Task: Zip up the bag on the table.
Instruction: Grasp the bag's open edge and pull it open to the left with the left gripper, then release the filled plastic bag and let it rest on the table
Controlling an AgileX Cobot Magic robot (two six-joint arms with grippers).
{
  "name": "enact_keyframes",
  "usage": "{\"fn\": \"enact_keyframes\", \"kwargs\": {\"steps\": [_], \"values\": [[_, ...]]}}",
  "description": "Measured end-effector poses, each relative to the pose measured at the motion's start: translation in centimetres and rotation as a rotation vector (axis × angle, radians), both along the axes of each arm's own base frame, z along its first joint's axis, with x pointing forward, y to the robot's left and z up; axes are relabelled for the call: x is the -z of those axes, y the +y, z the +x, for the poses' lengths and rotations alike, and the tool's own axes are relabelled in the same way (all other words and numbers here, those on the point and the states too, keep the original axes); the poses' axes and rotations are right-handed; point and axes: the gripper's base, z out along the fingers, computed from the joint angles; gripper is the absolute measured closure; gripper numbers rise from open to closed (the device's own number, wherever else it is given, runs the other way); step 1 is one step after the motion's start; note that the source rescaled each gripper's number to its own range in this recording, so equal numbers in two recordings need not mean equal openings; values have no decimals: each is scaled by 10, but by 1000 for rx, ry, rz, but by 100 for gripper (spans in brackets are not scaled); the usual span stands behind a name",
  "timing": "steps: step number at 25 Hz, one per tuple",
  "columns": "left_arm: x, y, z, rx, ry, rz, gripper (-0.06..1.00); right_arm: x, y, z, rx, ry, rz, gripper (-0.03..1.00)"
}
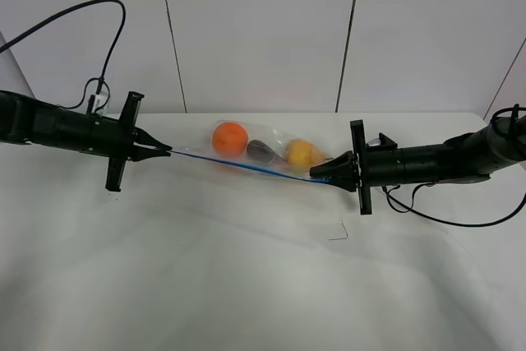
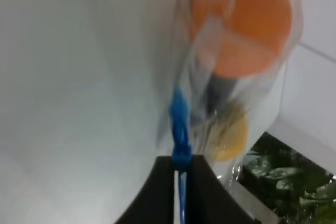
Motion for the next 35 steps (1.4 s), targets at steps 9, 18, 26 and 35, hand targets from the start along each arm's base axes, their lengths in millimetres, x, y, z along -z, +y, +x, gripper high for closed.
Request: {"fn": "enact_keyframes", "kwargs": {"steps": [9,18,26,35], "values": [[0,12,-4,31,16,-13,94,0,1,0,-3,0,2,97],[1,22,-2,15,-19,40,9,0,1,-1,-11,0,-4,97],[-32,32,23,119,-188,119,-5,0,1,-1,-11,0,-4,97],[-105,58,44,573,-128,746,-6,0,1,-1,-11,0,-4,97]]}}
